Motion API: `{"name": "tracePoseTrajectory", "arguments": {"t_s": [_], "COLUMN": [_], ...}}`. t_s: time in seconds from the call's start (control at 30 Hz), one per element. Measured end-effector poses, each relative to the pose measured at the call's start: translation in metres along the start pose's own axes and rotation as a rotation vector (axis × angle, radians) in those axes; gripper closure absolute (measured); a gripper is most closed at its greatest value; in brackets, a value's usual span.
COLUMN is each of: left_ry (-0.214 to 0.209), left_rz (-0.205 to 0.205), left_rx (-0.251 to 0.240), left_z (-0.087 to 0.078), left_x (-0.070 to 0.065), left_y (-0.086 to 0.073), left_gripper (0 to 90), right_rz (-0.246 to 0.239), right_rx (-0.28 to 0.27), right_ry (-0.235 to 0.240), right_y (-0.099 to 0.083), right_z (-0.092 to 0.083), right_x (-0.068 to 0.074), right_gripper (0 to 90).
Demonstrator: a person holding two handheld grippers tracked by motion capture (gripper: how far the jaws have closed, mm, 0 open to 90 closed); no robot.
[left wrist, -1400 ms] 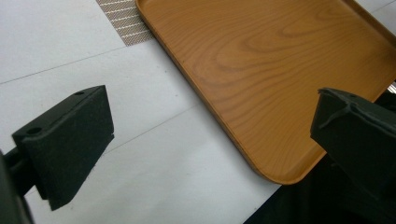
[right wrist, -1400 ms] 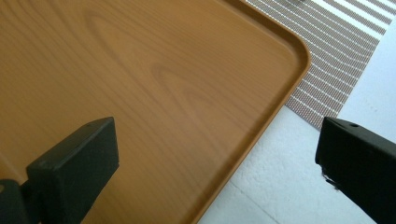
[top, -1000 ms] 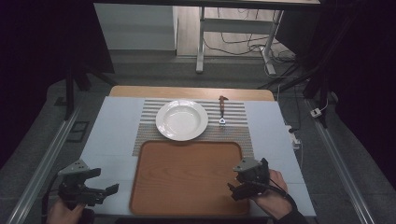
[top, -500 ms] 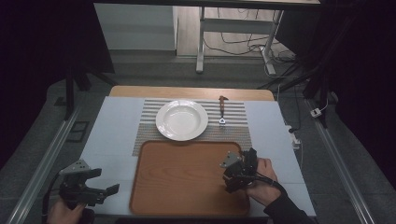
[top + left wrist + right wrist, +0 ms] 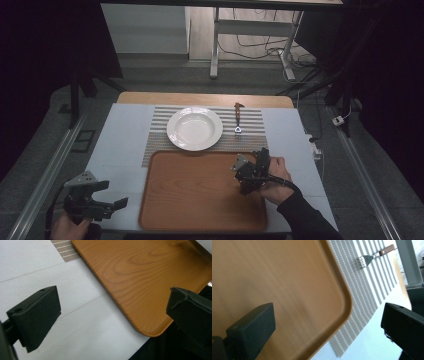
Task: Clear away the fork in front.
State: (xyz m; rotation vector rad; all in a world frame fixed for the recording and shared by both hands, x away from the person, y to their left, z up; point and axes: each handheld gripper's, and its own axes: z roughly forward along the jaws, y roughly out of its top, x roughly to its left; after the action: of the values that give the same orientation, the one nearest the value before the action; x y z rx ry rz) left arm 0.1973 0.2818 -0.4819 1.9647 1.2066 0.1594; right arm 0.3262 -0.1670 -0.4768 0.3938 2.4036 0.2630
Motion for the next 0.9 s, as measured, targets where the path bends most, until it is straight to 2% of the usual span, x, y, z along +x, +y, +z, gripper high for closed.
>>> {"name": "tracePoseTrajectory", "arguments": {"t_s": [0.17, 0.3, 0.63, 0.77, 0.9], "left_ry": [0.001, 0.001, 0.000, -0.002, -0.003], "left_rz": [0.006, 0.007, 0.008, 0.008, 0.006], "left_rx": [0.004, 0.005, 0.007, 0.008, 0.009], "left_z": [0.001, 0.001, 0.001, 0.001, 0.001], "left_x": [0.000, 0.000, 0.000, 0.000, 0.000], "left_y": [0.000, 0.000, 0.000, 0.000, 0.000], "left_gripper": [0.0, 0.0, 0.0, 0.0, 0.0], "right_rz": [-0.003, 0.009, 0.008, -0.005, -0.044], "right_rx": [0.008, 0.011, 0.031, 0.044, 0.046], "right_ry": [-0.013, 0.001, -0.049, -0.071, -0.098], "right_y": [0.004, 0.008, 0.017, 0.021, 0.027], "right_z": [0.008, 0.016, 0.032, 0.038, 0.046], "right_x": [-0.009, -0.017, -0.037, -0.044, -0.051], "right_gripper": [0.0, 0.0, 0.0, 0.0, 0.0]}}
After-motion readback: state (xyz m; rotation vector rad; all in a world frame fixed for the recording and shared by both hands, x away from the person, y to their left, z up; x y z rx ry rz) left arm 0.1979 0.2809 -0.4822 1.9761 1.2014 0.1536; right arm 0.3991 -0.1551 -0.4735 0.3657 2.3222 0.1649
